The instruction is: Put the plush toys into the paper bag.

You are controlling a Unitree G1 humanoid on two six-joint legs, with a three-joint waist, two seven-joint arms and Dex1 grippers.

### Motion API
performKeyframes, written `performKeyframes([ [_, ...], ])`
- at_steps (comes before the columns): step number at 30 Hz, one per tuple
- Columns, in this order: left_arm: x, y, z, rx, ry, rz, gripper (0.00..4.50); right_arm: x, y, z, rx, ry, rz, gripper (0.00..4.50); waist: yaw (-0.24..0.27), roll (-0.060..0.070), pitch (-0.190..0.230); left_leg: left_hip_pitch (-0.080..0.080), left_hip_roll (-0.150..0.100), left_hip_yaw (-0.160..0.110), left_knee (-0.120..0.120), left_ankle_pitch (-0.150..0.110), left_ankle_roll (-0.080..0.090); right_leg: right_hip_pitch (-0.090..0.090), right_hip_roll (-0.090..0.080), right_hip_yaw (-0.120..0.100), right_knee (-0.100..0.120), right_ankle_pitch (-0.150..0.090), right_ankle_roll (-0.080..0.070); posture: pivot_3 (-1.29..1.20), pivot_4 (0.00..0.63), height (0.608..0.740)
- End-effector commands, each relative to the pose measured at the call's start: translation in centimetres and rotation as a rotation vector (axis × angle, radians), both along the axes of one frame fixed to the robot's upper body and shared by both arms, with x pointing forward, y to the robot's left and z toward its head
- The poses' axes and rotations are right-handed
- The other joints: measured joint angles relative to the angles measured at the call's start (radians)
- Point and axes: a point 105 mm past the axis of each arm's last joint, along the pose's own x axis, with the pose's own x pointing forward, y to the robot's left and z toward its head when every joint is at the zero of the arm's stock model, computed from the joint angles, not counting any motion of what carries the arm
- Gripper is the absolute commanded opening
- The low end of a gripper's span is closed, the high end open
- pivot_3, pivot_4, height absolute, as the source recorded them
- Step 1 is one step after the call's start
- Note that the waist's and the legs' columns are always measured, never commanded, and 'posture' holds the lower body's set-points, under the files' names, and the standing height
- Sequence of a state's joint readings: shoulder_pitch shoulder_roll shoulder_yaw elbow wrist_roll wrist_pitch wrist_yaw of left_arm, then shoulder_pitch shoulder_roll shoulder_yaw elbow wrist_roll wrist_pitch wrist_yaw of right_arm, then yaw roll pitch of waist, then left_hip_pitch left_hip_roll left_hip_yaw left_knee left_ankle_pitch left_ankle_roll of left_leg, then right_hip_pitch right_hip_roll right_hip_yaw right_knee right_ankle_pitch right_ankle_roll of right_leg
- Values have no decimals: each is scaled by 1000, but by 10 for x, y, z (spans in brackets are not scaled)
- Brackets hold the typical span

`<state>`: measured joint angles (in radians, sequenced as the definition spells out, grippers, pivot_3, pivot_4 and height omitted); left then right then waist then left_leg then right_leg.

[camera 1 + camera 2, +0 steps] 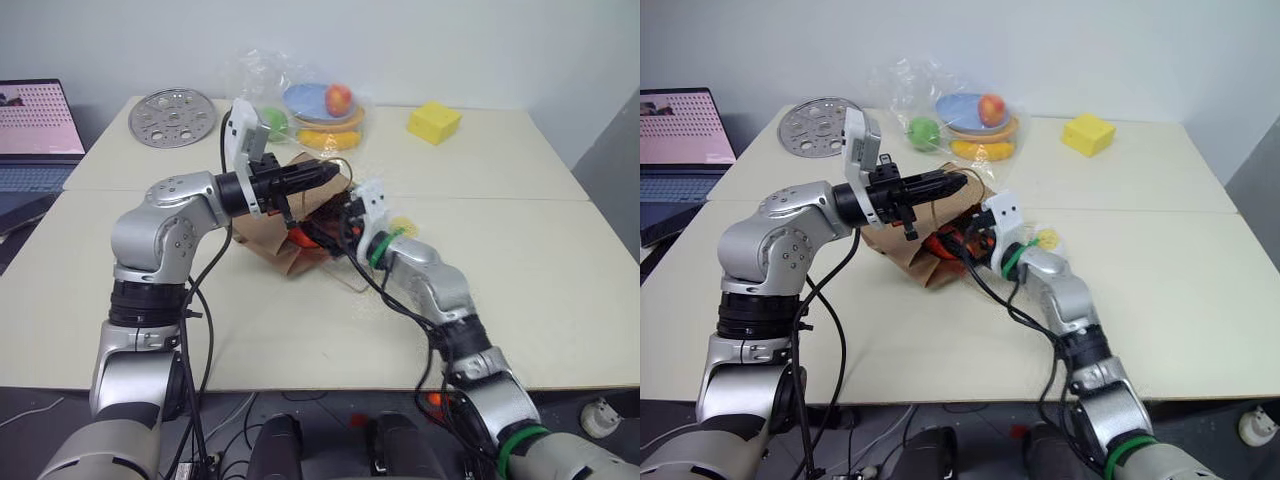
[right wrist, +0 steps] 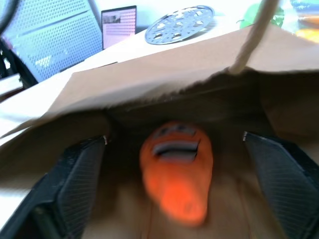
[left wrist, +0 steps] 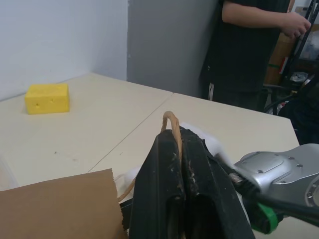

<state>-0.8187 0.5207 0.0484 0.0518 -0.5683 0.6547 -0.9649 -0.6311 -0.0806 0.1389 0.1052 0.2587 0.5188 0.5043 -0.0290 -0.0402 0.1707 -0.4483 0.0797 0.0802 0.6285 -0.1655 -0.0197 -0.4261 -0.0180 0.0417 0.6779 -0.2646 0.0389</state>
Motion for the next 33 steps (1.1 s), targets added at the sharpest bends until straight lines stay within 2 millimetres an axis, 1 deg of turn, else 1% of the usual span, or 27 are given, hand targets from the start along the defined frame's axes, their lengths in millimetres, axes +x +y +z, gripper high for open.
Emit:
performKeyframes([
  [1,-2,7,13,-14,-60,11,0,-22,-22,16,-9,-59,12,4459,1,0,0,0,0,0,0,0,0,0,0,0,0,0,0,0,150,740],
  [3,-1,9,11,-10,-59,18,0,-30,-46,17,-44,-73,-58,4459,0,0,0,0,0,1,0,0,0,0,0,0,-1,0,0,0,150,740],
  [4,-1,10,10,-8,-59,20,0,-33,-54,17,-61,-79,-90,4459,0,0,0,0,0,1,0,0,0,0,0,1,-1,0,0,0,150,740],
  [5,-2,11,9,-6,-59,22,0,-33,-67,16,-91,-88,-144,4459,0,0,0,0,0,1,0,0,0,0,0,1,-1,0,0,0,150,740],
  [8,-2,12,9,-4,-58,21,0,-30,-88,8,-148,-77,-254,4459,-4,0,0,1,0,1,0,0,0,0,0,1,-1,-1,-1,0,150,740],
  [11,-2,11,8,-4,-59,19,0,-23,-98,-3,-181,-56,-326,4459,-5,0,0,4,0,2,0,0,0,1,0,1,0,0,-1,0,150,740],
  [12,-2,9,9,-2,-61,13,0,-16,-102,-11,-207,-47,-363,4459,-5,0,0,4,0,2,0,0,0,1,0,1,0,-1,-1,0,150,740],
  [13,-2,7,10,-1,-63,9,0,-11,-104,-18,-227,-41,-388,4459,-5,0,0,4,0,2,0,0,0,1,0,1,0,-1,-1,0,150,740],
  [17,-1,8,11,4,-70,11,0,6,-109,-34,-270,-21,-472,4459,-4,0,0,4,0,3,0,0,0,2,0,3,0,-1,-1,0,150,740],
  [19,-1,9,12,4,-72,16,0,11,-111,-39,-281,-17,-501,4459,-4,0,0,4,0,3,0,0,0,1,0,3,-1,-1,-1,0,150,740],
  [23,-2,11,11,8,-71,21,0,13,-110,-42,-273,-34,-496,4459,-3,0,0,4,0,2,-1,0,0,1,0,2,-1,-1,0,0,150,740],
  [24,-2,11,12,8,-72,24,0,14,-110,-42,-272,-41,-494,4099,-3,0,0,4,0,2,-1,0,0,1,0,2,-1,-1,0,0,150,740],
  [25,-1,12,12,7,-74,31,0,13,-111,-43,-286,-54,-488,3864,-3,0,0,4,0,2,-1,0,0,1,0,2,0,-1,0,0,150,740],
  [27,-1,13,12,6,-77,39,0,12,-112,-46,-303,-62,-479,3168,-3,0,0,4,0,2,-1,0,0,1,0,3,-1,-1,0,0,150,740],
  [29,-1,13,13,6,-78,40,0,13,-117,-48,-294,-60,-491,2431,-3,0,0,3,0,2,0,0,0,2,0,3,-1,-1,0,0,150,740],
  [31,-1,13,13,6,-79,40,0,13,-119,-49,-286,-59,-495,1590,-4,0,0,4,0,2,0,0,0,2,0,2,0,-1,0,0,150,740],
  [33,0,13,13,7,-80,44,0,14,-119,-50,-270,-56,-484,916,-3,0,0,4,0,2,0,0,0,2,0,2,0,-1,0,0,150,740],
])
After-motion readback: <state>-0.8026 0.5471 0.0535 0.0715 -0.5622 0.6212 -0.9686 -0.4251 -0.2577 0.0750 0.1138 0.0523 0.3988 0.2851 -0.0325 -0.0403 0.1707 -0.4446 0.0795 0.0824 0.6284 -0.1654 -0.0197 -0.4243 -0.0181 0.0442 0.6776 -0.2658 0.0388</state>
